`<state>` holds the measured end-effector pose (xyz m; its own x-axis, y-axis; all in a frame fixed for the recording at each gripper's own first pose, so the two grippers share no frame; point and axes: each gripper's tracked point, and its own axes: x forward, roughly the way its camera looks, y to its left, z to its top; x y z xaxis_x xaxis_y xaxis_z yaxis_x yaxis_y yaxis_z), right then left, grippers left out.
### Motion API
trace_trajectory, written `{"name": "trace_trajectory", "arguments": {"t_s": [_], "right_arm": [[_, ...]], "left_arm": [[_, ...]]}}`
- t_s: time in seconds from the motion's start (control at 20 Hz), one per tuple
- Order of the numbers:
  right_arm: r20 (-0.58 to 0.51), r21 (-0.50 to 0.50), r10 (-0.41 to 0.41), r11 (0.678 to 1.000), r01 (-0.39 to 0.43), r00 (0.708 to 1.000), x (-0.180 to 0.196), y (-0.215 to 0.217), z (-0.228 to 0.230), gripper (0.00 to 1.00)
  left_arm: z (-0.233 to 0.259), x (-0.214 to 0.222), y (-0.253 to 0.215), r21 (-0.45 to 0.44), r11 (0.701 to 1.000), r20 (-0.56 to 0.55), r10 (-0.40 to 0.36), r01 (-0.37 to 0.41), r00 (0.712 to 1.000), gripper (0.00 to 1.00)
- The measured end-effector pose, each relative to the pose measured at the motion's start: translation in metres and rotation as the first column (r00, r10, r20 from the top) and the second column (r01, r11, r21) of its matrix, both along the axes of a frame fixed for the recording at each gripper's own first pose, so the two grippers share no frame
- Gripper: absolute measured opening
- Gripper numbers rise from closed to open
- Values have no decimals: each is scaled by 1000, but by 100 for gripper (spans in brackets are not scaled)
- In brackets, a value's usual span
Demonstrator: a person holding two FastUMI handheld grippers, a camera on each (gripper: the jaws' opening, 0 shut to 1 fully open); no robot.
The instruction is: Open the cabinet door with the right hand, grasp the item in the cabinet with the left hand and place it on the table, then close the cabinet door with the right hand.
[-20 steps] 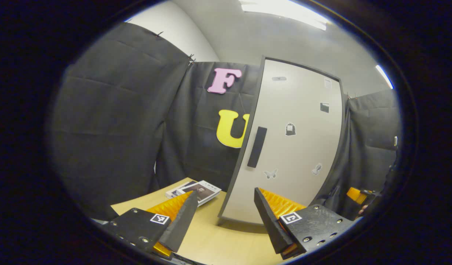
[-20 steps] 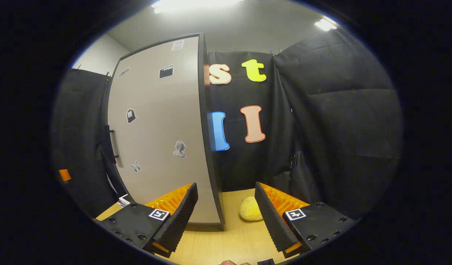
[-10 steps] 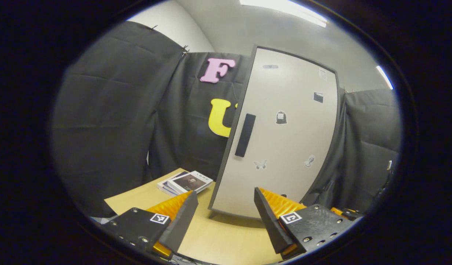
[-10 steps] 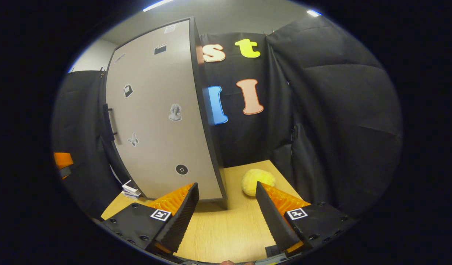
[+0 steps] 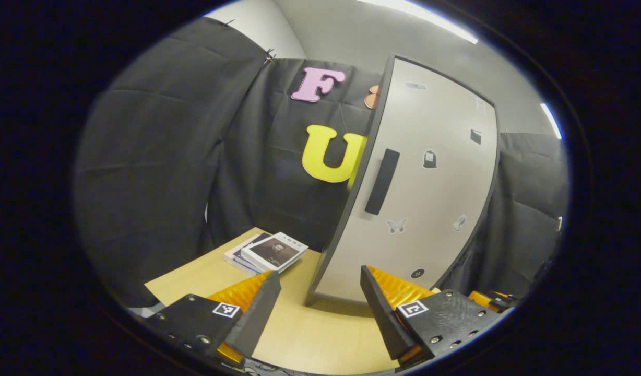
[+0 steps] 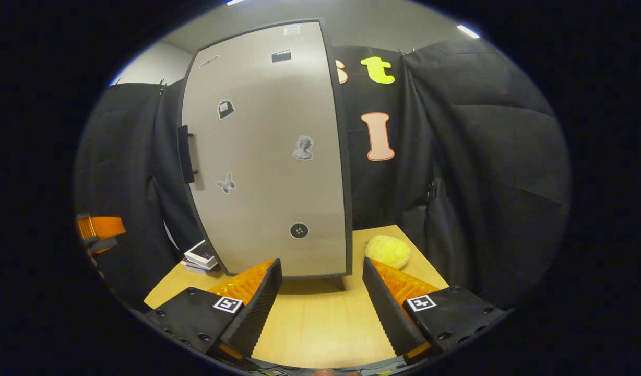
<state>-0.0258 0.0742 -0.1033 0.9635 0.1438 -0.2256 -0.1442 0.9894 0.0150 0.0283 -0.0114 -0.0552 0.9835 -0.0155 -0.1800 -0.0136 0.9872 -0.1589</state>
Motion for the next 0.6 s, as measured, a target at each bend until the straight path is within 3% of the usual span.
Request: {"name": "trace_trajectory", "arguments": {"t_s": [0.1, 0.25, 0.55, 0.6], "right_arm": [[39, -26, 15, 1000, -14, 999, 8, 22, 18, 98], [83, -58, 45, 998, -40, 996, 21, 57, 42, 98], [141, -34, 158, 987, -155, 977, 37, 144, 91, 98], [156, -29, 177, 984, -175, 972, 40, 159, 100, 93]], "left_arm": [[-7, 2, 18, -20, 1000, -21, -8, 8, 1000, 93], [-20, 8, 68, -20, 999, -57, 41, -42, 998, 92], [-39, 6, 138, -58, 995, -82, 72, -77, 994, 94], [-41, 4, 143, -54, 996, -80, 72, -76, 994, 94]]}}
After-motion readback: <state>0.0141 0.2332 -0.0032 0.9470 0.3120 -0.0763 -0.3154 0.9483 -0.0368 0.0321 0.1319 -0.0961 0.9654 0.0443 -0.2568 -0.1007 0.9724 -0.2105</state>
